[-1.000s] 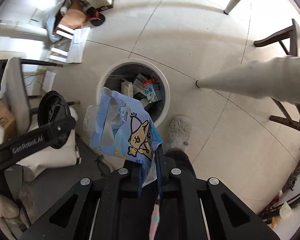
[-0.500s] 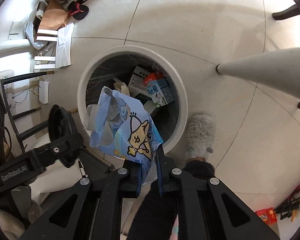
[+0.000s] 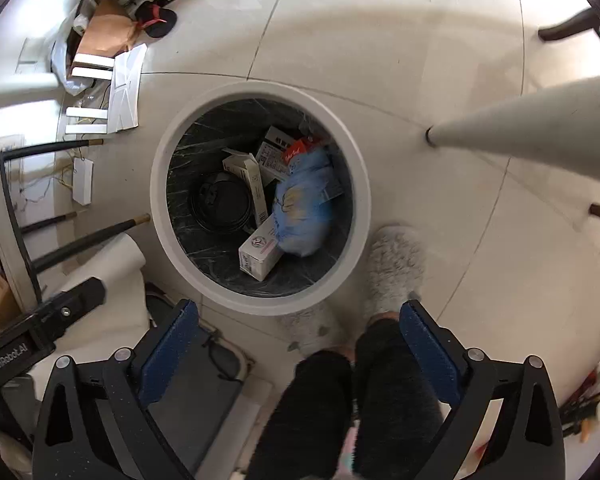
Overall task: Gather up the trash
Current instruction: 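Raise both tools back toward the table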
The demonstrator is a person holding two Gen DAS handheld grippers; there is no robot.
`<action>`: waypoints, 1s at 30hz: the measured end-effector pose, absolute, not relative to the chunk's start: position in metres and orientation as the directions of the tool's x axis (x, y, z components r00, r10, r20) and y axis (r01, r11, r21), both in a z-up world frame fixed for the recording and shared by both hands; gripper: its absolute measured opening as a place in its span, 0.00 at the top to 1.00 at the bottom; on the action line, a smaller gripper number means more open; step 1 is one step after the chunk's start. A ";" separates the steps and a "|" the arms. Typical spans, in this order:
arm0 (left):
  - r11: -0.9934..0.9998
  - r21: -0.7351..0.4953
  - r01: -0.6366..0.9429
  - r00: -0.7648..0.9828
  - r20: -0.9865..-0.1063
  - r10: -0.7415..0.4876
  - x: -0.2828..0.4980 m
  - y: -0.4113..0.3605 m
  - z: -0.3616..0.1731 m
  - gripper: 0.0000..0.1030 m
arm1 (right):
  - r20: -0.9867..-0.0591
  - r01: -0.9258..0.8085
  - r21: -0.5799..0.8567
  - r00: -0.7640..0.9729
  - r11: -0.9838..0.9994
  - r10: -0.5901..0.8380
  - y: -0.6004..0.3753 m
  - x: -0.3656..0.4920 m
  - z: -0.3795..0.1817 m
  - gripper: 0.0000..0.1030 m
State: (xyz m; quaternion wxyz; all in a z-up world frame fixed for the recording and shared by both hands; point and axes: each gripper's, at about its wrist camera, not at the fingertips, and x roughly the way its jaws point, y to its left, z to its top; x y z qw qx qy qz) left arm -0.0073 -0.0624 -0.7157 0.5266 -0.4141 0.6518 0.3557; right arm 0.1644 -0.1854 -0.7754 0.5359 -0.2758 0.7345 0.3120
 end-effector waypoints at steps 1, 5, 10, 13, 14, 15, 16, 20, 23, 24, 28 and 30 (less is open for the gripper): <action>0.403 0.029 -0.915 -0.102 -0.982 -0.161 -0.009 -0.064 -0.709 0.03 | -0.963 -0.748 0.163 -0.264 0.643 -0.063 -0.186 0.163 -0.768 0.00; 0.395 0.027 -0.918 -0.095 -0.983 -0.154 -0.016 -0.074 -0.679 0.03 | -0.977 -0.784 0.121 -0.202 0.608 -0.066 -0.187 0.156 -0.737 0.00; 0.401 0.028 -0.916 -0.090 -0.986 -0.137 -0.022 -0.091 -0.628 0.03 | -0.988 -0.816 0.076 -0.140 0.572 -0.069 -0.195 0.150 -0.687 0.00; 0.408 0.036 -0.912 -0.096 -0.987 -0.127 -0.023 -0.102 -0.597 0.03 | -0.991 -0.817 0.079 -0.128 0.571 -0.047 -0.201 0.147 -0.649 0.00; 0.411 0.039 -0.911 -0.098 -0.988 -0.122 -0.024 -0.105 -0.586 0.03 | -0.991 -0.818 0.078 -0.124 0.570 -0.042 -0.205 0.146 -0.635 0.00; 0.415 0.045 -0.909 -0.100 -0.989 -0.112 -0.025 -0.108 -0.573 0.03 | -0.992 -0.815 0.082 -0.124 0.574 -0.033 -0.207 0.146 -0.621 0.00; 0.420 0.051 -0.906 -0.103 -0.989 -0.103 -0.026 -0.111 -0.561 0.03 | -0.992 -0.814 0.084 -0.121 0.575 -0.025 -0.210 0.146 -0.605 0.00; 0.428 0.038 -0.903 -0.080 -0.993 -0.082 -0.030 -0.120 -0.517 0.03 | -0.995 -0.819 0.085 -0.103 0.568 0.000 -0.222 0.141 -0.546 0.00; 0.443 0.028 -0.896 -0.062 -0.996 -0.063 -0.032 -0.127 -0.483 0.03 | -0.995 -0.821 0.089 -0.093 0.565 0.022 -0.228 0.137 -0.499 0.00; 0.445 0.026 -0.895 -0.057 -0.997 -0.057 -0.033 -0.130 -0.472 0.03 | -0.996 -0.821 0.090 -0.090 0.563 0.028 -0.230 0.135 -0.485 0.00; 0.453 0.007 -0.892 -0.021 -0.999 -0.027 -0.037 -0.138 -0.428 0.03 | -0.995 -0.823 0.097 -0.072 0.560 0.067 -0.240 0.129 -0.424 0.00; 0.458 0.004 -0.889 -0.005 -1.000 -0.001 -0.039 -0.142 -0.407 0.03 | -0.995 -0.827 0.096 -0.061 0.554 0.082 -0.244 0.128 -0.399 0.00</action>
